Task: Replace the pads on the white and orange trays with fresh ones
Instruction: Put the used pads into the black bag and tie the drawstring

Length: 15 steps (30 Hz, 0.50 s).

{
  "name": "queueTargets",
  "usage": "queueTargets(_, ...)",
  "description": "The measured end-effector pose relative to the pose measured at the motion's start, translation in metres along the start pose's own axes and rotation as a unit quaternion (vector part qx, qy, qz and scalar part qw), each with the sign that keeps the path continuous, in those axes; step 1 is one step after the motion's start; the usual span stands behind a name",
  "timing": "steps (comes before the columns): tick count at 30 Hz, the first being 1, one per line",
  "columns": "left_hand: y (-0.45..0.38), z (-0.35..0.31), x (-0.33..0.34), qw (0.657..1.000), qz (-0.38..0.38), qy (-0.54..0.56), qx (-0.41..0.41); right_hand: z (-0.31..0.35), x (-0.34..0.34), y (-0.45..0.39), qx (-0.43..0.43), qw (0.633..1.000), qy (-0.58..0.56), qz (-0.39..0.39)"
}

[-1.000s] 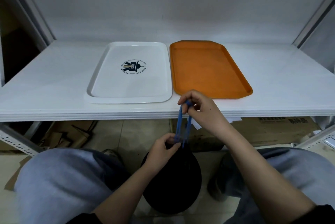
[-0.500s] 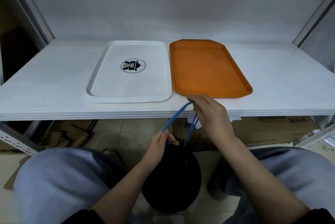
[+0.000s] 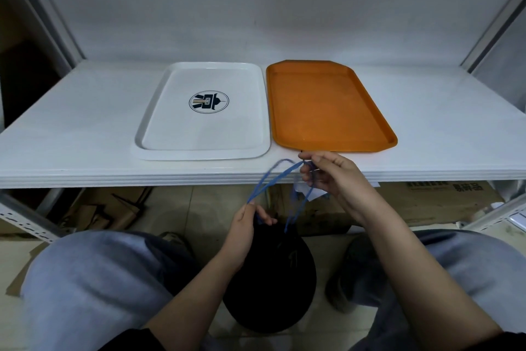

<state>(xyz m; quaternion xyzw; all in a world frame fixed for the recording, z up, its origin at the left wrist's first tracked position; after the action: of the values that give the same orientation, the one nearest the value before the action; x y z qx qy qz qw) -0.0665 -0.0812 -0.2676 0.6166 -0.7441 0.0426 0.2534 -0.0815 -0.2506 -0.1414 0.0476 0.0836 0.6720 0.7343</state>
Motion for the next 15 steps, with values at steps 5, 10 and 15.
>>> queueTargets(5,0.003,-0.006,0.004,1.000,0.006,-0.014,0.005,0.003,0.007,0.002,-0.008,0.998,-0.050,0.044)
queueTargets(10,0.005,-0.012,0.006,0.997,0.001,-0.075,0.032,0.005,0.012,0.001,-0.043,0.998,0.002,0.037)
queueTargets(15,0.018,-0.017,0.018,0.994,0.030,-0.102,0.040,0.007,0.016,-0.004,-0.057,0.994,0.089,-0.020)
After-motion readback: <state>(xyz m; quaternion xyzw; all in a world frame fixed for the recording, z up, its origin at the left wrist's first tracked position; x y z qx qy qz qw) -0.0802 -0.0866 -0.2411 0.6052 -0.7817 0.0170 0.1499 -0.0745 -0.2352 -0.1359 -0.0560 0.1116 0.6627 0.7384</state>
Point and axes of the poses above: each hand's wrist, its own y-axis away from the middle knuckle, its own x-axis out of the palm, z = x × y, the point moved 7 cm from there along -y, towards the middle knuckle, and after that the axes turned 9 degrees about y, right-handed, at the moved point
